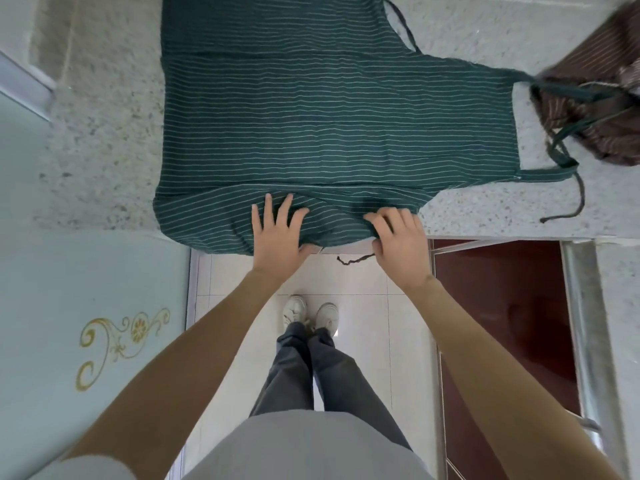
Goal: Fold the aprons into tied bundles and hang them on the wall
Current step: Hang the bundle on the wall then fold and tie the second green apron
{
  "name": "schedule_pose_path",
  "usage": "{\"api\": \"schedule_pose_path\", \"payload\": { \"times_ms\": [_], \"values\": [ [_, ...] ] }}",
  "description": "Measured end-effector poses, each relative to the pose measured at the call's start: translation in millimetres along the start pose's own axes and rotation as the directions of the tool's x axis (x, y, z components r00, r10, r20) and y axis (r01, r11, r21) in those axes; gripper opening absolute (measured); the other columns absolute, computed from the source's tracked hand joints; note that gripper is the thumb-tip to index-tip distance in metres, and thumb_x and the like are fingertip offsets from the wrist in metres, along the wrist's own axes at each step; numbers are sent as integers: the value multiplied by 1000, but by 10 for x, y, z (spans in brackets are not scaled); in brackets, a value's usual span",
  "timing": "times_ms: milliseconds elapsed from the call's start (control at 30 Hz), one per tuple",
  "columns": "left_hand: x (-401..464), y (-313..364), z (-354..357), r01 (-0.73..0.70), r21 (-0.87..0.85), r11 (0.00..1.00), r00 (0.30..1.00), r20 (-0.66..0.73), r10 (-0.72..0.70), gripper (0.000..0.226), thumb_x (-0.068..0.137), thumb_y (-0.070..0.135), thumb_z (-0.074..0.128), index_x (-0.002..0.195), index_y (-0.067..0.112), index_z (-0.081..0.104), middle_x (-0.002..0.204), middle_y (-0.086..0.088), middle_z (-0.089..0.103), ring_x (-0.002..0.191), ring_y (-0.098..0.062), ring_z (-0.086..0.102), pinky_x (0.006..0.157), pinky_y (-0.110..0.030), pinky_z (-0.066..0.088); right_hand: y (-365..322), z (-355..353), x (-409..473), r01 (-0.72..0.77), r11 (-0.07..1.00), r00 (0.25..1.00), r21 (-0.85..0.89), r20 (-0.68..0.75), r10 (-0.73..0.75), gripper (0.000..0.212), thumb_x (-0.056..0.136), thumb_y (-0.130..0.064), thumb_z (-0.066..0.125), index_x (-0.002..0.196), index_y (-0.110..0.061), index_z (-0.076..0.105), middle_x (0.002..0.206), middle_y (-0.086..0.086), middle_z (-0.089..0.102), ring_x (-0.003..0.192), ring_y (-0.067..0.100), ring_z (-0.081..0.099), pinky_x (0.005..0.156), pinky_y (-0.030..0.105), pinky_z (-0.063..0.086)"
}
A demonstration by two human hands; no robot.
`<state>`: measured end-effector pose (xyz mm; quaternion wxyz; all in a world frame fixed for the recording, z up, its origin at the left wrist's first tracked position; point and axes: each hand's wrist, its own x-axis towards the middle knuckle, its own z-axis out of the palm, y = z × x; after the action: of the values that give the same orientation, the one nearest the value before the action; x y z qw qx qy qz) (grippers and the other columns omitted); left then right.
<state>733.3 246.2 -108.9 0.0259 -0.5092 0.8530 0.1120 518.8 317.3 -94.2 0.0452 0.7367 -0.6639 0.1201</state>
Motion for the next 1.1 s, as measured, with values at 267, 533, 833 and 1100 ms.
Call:
{"api": "schedule_pose_path", "payload": {
  "times_ms": [267, 533, 833, 1100],
  "values": [
    [-590, -382, -321, -64, -238, 969, 967, -255, 1, 56, 56, -15, 60, 104, 13, 63, 107, -8, 58, 101, -24, 45, 85, -43, 47, -42, -385, -243, 25, 995, 996, -96, 92, -16, 60, 59, 13, 56, 114, -10, 51, 89, 12, 57, 72, 28, 53, 66, 35, 44],
    [-1007, -767, -747, -53, -277, 960, 974, -224, -11, 26, 80, -7, 52, 94, 9, 68, 93, -6, 67, 84, -24, 62, 67, -33, 54, 118, -668, -481, -128, 976, 991, 176, 58, 120, 30, 68, 14, 59, 87, -7, 68, 75, 6, 66, 68, 28, 62, 61, 32, 50],
    [-819, -645, -994, 244, -324, 914, 956, -77, -283, 24, 96, 10, 38, 111, 12, 57, 95, -8, 67, 70, -27, 59, 65, -33, 45, 325, -964, -234, -371, 752, 923, 544, 307, 233, 12, 93, -11, 53, 103, -13, 60, 51, -2, 47, 44, 8, 39, 47, 21, 27],
    [76, -956, -1528, 62, -325, 944, 942, -293, -163, 22, 93, 31, 55, 99, 12, 63, 88, 0, 66, 75, -20, 60, 64, -28, 43, 545, -1091, 780, -395, 743, 910, 540, 121, 396, 17, 98, -22, 47, 98, -6, 53, 54, -3, 42, 50, 15, 42, 48, 28, 26]
  ]
}}
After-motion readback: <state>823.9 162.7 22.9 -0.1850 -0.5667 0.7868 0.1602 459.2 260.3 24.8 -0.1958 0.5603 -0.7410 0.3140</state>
